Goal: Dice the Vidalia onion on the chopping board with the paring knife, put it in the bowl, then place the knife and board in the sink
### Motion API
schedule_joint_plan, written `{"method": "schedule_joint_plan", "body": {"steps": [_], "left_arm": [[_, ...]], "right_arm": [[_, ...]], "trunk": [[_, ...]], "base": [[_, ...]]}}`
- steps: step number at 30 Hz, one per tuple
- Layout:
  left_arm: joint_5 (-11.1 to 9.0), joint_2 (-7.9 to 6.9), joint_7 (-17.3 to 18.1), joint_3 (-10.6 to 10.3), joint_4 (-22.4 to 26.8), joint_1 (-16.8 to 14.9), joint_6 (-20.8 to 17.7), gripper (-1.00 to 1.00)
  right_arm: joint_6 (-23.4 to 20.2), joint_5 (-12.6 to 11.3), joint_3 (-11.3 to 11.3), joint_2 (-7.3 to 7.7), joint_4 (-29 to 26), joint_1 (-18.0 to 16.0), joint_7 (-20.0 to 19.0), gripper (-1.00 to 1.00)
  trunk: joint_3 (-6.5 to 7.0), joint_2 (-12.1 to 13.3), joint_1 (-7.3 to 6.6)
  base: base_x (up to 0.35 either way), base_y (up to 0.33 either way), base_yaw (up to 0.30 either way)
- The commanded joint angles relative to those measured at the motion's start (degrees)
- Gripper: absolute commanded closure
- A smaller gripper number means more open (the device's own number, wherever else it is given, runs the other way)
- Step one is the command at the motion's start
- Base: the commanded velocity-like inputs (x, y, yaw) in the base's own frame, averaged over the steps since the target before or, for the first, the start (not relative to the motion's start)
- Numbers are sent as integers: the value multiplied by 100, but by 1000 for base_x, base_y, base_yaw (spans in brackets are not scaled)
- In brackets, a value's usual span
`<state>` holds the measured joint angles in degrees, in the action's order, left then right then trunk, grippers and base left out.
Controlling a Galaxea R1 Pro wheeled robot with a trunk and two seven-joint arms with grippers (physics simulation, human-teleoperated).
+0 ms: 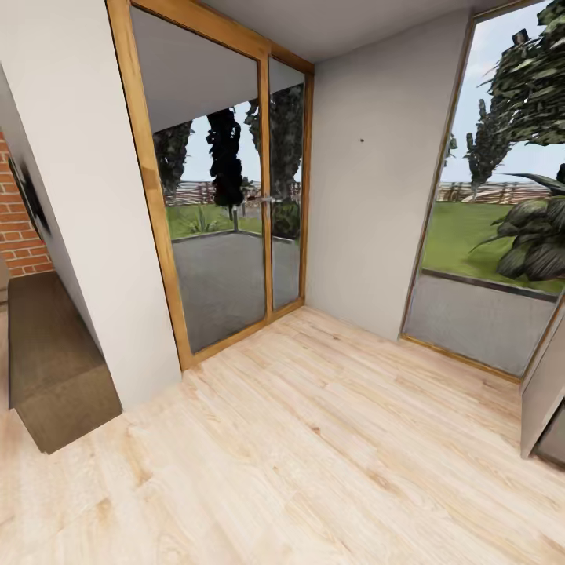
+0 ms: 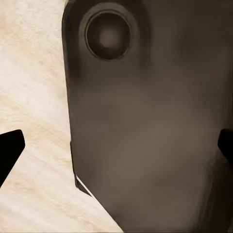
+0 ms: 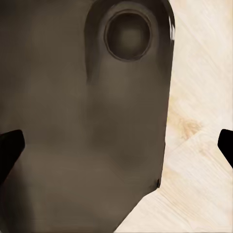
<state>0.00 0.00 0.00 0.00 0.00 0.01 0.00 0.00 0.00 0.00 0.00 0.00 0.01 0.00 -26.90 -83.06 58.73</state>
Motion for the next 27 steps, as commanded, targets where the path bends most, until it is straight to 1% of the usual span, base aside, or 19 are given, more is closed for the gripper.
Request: {"method": "schedule_joint_plan", "body": {"steps": [1, 3, 4, 7, 10, 11, 14, 17, 21, 27], "left_arm": [[0, 0, 0, 0, 0, -1, 0, -100], [-65, 55, 66, 9, 12, -9, 8, -100], [-93, 55, 78, 9, 12, -9, 8, -100], [-96, 51, 57, 9, 12, -9, 8, -100], [-102, 79, 10, 16, 110, -9, 29, -100], [-103, 79, 0, 21, 142, -9, 35, -100], [-105, 89, -12, 25, 239, -9, 41, -100], [-105, 114, -15, 26, 336, -9, 43, -100], [-105, 214, -17, 25, 394, -9, 44, -100], [-105, 216, -10, 18, 396, -9, 44, -100]], "right_arm": [[0, 0, 0, 0, 0, -1, 0, -100], [9, 49, -4, 65, 9, -7, -17, -100], [9, 50, -1, 98, 9, -9, -17, -100], [9, 49, -1, 193, 9, -14, -19, -100], [59, 46, -4, 290, -30, -18, -25, -100], [92, 45, -6, 302, -56, -18, -25, -100], [153, 44, -2, 306, -89, -18, -26, -100], [173, 44, -1, 307, -99, -18, -26, -100], [197, 44, 1, 308, -112, -18, -26, -100], [308, 44, -8, 308, -114, -18, -31, -100]], "trunk": [[-3, -2, 0], [-3, -2, 0], [-3, -2, 0], [-3, -2, 0], [-3, -2, 0], [-3, -2, 0], [-3, -2, 0], [-3, -2, 0], [-3, -2, 0], [-3, -2, 0]], "base": [[0, 0, 0], [0, 0, 0], [0, 0, 0], [0, 0, 0], [0, 0, 0], [0, 0, 0], [0, 0, -25], [0, 0, -145], [0, 0, -265], [0, 0, -297]]}}
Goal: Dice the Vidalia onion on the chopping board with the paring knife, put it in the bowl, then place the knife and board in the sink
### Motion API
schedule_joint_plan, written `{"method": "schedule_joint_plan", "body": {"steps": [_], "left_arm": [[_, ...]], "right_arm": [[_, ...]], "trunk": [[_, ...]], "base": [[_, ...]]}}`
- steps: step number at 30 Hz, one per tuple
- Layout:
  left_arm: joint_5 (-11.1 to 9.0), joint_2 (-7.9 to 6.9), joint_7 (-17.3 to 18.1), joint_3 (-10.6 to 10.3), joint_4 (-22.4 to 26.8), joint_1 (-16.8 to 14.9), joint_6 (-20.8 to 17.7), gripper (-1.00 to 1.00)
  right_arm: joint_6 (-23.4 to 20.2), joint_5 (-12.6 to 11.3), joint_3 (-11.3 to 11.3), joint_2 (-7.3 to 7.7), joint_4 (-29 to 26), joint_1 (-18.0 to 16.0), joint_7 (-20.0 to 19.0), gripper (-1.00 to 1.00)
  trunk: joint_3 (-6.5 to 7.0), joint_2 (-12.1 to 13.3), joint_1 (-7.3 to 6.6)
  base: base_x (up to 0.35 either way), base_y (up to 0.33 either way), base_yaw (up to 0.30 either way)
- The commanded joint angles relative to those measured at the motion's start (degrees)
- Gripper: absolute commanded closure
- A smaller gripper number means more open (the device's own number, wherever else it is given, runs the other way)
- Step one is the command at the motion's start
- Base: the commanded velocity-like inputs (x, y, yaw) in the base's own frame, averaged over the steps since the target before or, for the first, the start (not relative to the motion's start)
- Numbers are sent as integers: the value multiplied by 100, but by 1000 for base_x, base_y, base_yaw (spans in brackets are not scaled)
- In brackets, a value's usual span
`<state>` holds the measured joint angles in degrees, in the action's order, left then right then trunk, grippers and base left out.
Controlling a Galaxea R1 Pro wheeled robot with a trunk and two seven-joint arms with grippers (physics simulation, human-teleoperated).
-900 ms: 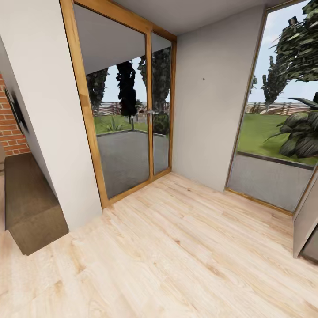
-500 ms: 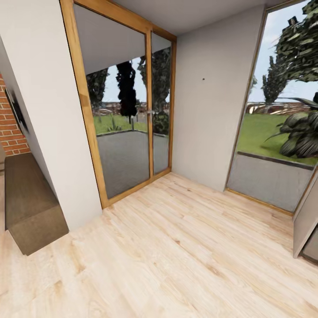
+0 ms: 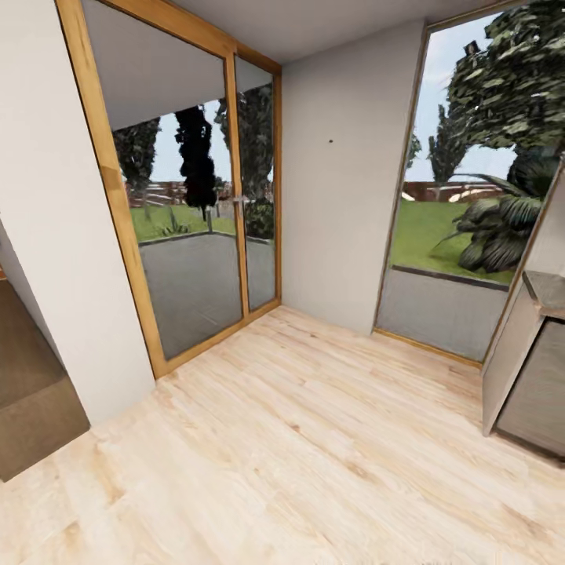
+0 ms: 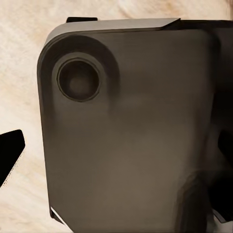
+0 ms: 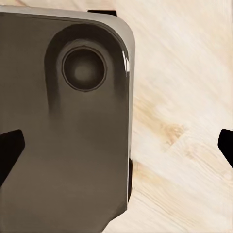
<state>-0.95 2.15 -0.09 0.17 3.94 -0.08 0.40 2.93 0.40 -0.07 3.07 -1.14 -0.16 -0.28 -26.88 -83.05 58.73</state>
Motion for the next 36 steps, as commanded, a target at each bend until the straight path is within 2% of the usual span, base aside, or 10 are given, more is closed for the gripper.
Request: {"method": "schedule_joint_plan", "body": {"steps": [1, 25, 29, 36], "left_arm": [[-10, 3, 0, 0, 2, -1, 5, -100], [-10, -24, 3, 0, -6, -1, 4, -100], [-10, -148, 0, 0, -10, -1, 4, -100], [-17, -263, 0, -7, -23, -1, 4, -100]], "right_arm": [[38, 2, -2, 0, 0, -2, -6, -100], [222, 4, -3, 1, 9, -2, -6, -100], [225, 4, -2, 0, 9, -2, -5, -100], [225, 4, -27, 0, 9, -2, -7, -100]], "trunk": [[-5, -3, 0], [-5, -3, 0], [-5, -3, 0], [-5, -3, 0]], "base": [[0, 0, -300], [0, 0, -300], [0, 0, -300], [0, 0, -300]]}}
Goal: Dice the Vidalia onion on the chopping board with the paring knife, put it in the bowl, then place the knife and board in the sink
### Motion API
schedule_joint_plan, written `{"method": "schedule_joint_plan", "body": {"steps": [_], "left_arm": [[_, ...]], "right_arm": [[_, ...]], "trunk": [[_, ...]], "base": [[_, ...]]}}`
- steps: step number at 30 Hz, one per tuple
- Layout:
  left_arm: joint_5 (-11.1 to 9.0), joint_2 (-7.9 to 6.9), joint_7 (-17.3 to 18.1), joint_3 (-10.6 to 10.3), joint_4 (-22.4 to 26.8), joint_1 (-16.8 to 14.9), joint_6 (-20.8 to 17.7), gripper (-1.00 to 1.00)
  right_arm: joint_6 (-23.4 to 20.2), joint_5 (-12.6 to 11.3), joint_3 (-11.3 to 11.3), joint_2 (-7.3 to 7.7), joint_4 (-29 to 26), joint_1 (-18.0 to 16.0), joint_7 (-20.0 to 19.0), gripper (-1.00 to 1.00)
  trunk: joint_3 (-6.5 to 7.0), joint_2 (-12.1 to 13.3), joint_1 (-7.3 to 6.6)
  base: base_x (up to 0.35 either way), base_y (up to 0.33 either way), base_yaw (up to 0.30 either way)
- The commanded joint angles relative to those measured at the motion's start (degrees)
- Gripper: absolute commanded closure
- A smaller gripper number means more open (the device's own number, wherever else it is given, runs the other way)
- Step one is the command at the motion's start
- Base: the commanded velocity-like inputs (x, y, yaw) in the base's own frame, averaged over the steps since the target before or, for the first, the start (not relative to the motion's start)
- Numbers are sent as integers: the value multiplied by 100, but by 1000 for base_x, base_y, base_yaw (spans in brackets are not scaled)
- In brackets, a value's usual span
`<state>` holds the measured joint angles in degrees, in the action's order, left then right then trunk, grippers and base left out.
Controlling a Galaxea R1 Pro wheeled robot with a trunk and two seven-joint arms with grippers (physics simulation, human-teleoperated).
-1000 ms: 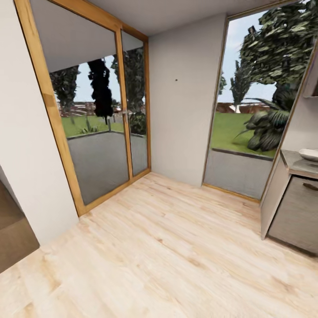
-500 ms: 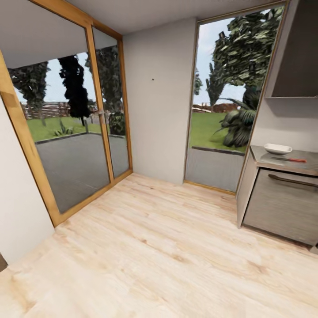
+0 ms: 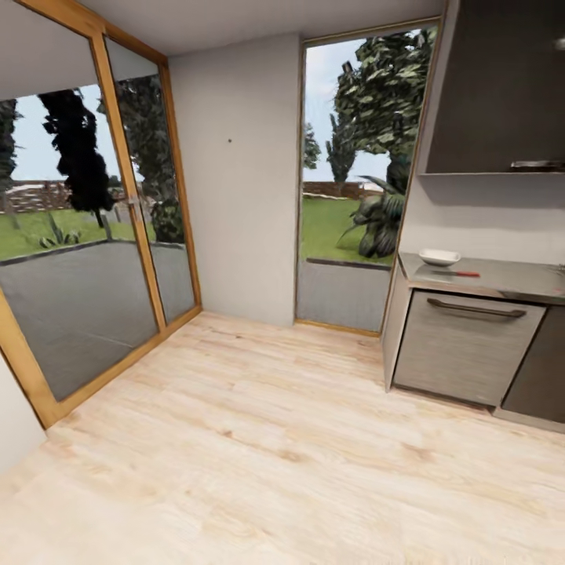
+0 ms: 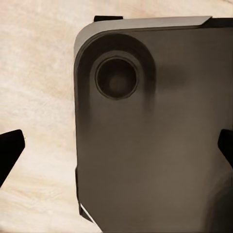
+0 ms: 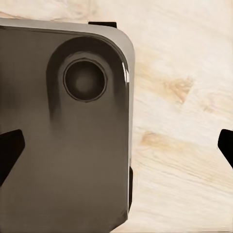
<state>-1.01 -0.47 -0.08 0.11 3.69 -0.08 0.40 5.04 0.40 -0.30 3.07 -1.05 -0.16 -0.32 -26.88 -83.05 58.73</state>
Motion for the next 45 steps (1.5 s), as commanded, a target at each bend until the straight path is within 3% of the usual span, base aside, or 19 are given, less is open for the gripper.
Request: {"method": "schedule_joint_plan", "body": {"steps": [1, 45], "left_arm": [[-11, -12, -1, -1, 1, -1, 4, -100], [-4, 47, 17, -11, -9, -1, 4, -100]], "right_arm": [[15, 4, -6, 0, 0, -2, -2, -100], [15, 4, -21, 0, 0, -2, -3, -100]], "trunk": [[-5, -3, 0], [-5, -3, 0]], "base": [[0, 0, -300], [0, 0, -300]]}}
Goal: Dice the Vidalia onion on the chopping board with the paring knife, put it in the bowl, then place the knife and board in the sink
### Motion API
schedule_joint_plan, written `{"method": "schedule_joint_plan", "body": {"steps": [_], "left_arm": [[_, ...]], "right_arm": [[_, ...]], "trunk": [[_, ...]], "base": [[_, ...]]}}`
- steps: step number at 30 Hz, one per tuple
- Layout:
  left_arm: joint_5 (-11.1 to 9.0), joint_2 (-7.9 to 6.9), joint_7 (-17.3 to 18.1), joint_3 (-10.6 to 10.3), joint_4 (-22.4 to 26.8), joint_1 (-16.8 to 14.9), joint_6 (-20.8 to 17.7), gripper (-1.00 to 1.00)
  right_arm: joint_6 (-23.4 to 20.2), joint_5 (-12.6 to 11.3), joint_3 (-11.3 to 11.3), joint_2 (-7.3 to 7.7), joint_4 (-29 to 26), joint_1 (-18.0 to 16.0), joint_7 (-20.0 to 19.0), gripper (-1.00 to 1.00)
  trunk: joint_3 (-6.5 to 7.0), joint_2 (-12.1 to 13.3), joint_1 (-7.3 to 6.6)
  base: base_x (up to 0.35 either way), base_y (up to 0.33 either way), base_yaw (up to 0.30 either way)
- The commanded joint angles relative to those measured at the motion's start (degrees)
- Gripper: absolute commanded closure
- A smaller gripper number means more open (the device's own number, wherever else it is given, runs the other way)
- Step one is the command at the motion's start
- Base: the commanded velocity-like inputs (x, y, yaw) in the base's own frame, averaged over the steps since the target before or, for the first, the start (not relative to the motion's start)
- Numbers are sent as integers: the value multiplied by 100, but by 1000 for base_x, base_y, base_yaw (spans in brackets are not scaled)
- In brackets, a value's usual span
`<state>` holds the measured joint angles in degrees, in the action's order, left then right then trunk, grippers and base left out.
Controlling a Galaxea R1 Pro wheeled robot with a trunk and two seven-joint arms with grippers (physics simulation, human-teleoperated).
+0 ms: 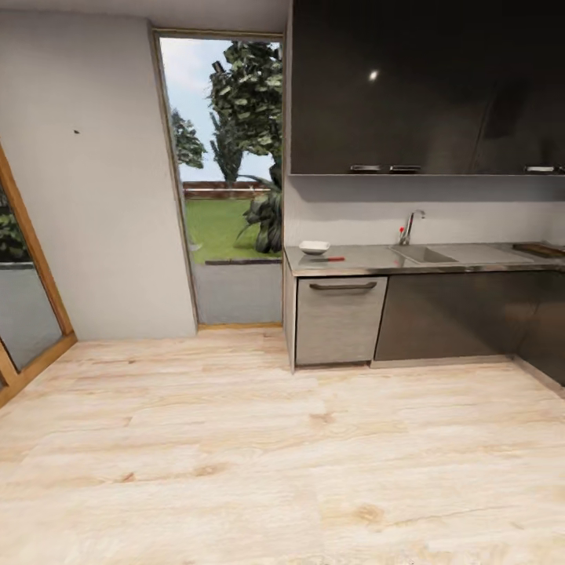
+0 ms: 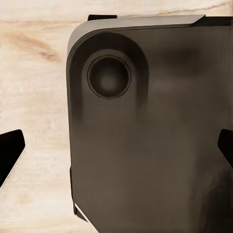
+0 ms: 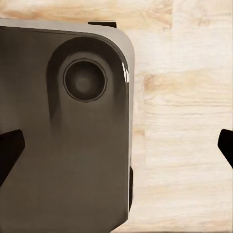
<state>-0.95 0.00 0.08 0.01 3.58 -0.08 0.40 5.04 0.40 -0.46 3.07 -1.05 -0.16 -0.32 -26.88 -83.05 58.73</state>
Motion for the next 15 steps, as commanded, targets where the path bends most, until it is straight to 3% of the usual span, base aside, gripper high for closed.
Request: {"method": "schedule_joint_plan", "body": {"steps": [1, 15], "left_arm": [[-10, 0, 1, -1, 2, -1, 4, -100], [-10, 17, -7, -1, 0, -1, -8, -100]], "right_arm": [[15, 4, -6, 0, 0, -2, -3, -100], [15, 4, -7, 0, 0, -2, -3, -100]], "trunk": [[-5, -3, 0], [-5, -3, 0]], "base": [[0, 0, -300], [41, 0, -300]]}}
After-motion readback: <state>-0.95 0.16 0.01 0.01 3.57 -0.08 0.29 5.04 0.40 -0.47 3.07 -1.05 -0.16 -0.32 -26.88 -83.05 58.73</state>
